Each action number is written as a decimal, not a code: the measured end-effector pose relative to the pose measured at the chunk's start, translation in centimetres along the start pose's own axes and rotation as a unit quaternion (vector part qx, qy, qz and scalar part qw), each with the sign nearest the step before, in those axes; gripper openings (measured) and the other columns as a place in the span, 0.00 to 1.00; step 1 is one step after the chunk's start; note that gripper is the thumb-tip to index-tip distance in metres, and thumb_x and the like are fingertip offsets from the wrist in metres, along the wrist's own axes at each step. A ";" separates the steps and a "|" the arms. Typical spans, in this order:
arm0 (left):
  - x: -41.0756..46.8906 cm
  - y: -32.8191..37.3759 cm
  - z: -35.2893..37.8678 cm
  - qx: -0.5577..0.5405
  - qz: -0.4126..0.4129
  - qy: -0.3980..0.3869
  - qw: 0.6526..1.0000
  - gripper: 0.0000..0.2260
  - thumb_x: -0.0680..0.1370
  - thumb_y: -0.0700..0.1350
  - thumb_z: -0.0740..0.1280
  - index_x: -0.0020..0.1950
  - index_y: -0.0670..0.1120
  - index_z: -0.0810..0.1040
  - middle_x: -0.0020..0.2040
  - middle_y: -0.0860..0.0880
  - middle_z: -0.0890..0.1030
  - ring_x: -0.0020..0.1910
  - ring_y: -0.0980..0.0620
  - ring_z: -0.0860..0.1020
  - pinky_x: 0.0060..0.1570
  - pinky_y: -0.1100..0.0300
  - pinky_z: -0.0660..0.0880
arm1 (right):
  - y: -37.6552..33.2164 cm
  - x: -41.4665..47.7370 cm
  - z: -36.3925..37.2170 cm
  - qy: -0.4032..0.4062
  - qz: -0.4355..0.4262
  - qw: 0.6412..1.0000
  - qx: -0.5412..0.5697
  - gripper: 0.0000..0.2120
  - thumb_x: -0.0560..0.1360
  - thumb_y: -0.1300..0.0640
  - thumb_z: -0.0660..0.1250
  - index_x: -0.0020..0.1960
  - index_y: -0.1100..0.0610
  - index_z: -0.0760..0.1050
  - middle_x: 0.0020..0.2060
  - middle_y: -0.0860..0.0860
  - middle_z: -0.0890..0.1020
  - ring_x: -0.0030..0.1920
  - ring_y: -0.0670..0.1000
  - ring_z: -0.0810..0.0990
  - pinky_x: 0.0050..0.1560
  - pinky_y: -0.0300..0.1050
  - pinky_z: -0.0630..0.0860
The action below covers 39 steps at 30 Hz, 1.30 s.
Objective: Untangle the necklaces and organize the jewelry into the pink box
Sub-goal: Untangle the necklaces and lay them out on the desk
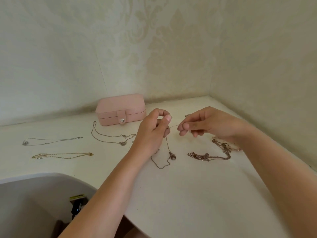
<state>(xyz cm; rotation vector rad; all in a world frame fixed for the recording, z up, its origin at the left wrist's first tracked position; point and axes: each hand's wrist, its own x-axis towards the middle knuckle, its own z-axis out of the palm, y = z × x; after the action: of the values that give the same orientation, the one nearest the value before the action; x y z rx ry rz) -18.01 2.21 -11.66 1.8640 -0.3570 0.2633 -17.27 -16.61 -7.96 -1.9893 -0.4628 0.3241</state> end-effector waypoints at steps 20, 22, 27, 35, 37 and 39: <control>-1.1 0.0 0.5 0.089 0.009 -0.037 0.995 0.11 0.82 0.41 0.55 0.54 0.52 0.75 0.27 0.57 0.70 0.28 0.59 0.66 0.31 0.67 0.63 | -1.4 -1.0 -1.0 0.157 -0.038 0.981 -0.106 0.08 0.72 0.62 0.72 0.45 0.50 0.83 0.31 0.48 0.83 0.31 0.40 0.80 0.31 0.26 0.70; -1.2 0.4 0.4 0.041 -0.003 -0.046 0.998 0.13 0.80 0.38 0.54 0.51 0.52 0.76 0.26 0.55 0.66 0.30 0.53 0.64 0.30 0.63 0.61 | -1.4 -1.0 -0.3 0.114 -0.019 0.988 -0.105 0.09 0.71 0.60 0.73 0.48 0.48 0.83 0.33 0.49 0.83 0.31 0.41 0.80 0.34 0.28 0.72; -1.6 1.0 0.0 -0.025 0.006 -0.075 0.997 0.13 0.72 0.38 0.53 0.46 0.47 0.76 0.25 0.52 0.62 0.29 0.49 0.58 0.27 0.59 0.55 | -1.1 -0.7 1.3 0.013 0.000 0.995 -0.102 0.12 0.72 0.63 0.72 0.54 0.53 0.82 0.34 0.49 0.81 0.32 0.41 0.80 0.37 0.28 0.72; -1.3 1.3 -0.2 -0.056 0.016 -0.072 0.996 0.12 0.68 0.38 0.53 0.42 0.44 0.76 0.23 0.49 0.61 0.24 0.55 0.59 0.24 0.65 0.57 | -0.7 0.1 3.1 -0.068 0.028 0.997 0.029 0.07 0.73 0.66 0.70 0.50 0.62 0.81 0.34 0.54 0.79 0.33 0.45 0.77 0.38 0.32 0.74; -1.3 1.2 -0.1 -0.040 0.024 -0.062 0.997 0.12 0.69 0.39 0.54 0.42 0.47 0.77 0.23 0.49 0.62 0.25 0.50 0.59 0.25 0.63 0.57 | -0.6 0.2 3.0 -0.059 0.039 0.996 0.052 0.07 0.72 0.66 0.70 0.51 0.63 0.81 0.35 0.54 0.79 0.32 0.43 0.78 0.39 0.33 0.75; -1.3 1.0 0.0 -0.025 0.027 -0.056 0.998 0.13 0.71 0.39 0.54 0.42 0.49 0.77 0.24 0.49 0.63 0.28 0.46 0.59 0.27 0.60 0.57 | -0.5 0.2 2.9 -0.048 0.044 0.996 0.060 0.07 0.72 0.66 0.70 0.50 0.63 0.82 0.35 0.54 0.80 0.32 0.44 0.79 0.40 0.34 0.77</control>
<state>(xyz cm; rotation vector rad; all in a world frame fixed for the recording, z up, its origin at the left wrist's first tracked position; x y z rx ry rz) -19.56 2.09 -11.23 1.8261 -0.4878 0.1857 -18.42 -14.02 -8.74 -1.8871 -0.4068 0.4933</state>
